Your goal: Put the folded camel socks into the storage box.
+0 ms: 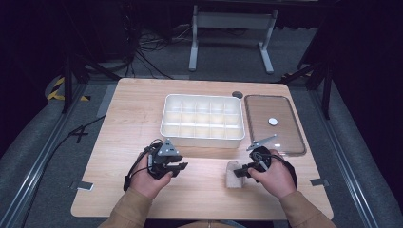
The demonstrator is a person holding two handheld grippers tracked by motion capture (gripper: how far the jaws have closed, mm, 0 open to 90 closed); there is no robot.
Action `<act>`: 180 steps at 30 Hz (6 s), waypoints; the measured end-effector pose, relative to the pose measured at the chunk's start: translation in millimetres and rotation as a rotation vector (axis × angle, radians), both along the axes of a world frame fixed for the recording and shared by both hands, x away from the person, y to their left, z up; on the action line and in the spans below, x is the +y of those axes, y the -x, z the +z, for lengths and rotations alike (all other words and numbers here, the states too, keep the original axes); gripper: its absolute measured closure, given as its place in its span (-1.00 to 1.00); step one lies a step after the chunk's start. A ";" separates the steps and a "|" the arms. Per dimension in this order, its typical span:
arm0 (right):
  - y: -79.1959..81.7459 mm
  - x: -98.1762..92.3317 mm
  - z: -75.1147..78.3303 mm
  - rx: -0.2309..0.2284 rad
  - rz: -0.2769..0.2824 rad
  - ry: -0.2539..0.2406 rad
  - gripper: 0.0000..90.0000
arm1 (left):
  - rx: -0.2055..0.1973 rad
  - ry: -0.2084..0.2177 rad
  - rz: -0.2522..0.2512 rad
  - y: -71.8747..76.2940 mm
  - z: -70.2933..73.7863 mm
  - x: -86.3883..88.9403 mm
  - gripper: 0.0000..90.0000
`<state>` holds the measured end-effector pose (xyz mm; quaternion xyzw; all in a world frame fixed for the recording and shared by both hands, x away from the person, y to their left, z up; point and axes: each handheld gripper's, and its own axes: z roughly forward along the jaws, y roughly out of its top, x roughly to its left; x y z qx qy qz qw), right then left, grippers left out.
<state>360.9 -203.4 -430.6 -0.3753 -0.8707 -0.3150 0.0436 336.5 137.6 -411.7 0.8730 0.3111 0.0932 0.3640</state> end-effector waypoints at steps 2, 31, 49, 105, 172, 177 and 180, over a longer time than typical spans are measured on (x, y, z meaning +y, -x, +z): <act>0.8 -3.1 9.3 -0.063 -0.010 -0.015 0.67 | -0.006 0.006 0.020 -0.9 0.8 7.0 0.45; -18.4 -30.3 72.6 -0.239 -0.011 0.074 0.66 | 0.023 0.067 0.178 -4.3 5.0 77.0 0.24; -34.9 -34.6 89.3 -0.274 -0.044 0.092 0.65 | 0.050 0.081 0.210 -5.2 6.9 87.5 0.19; -120.5 39.0 82.1 -0.385 0.159 0.376 0.63 | 0.002 0.096 0.350 42.3 6.9 132.0 0.03; -127.3 56.5 31.6 -0.136 0.168 0.507 0.24 | 0.012 0.092 0.321 34.5 4.8 125.1 0.03; -123.1 48.1 48.2 -0.158 0.144 0.463 0.23 | 0.010 0.091 0.309 32.8 4.8 122.5 0.03; -121.6 42.0 59.5 -0.173 0.130 0.436 0.24 | 0.015 0.092 0.306 31.8 4.2 121.6 0.03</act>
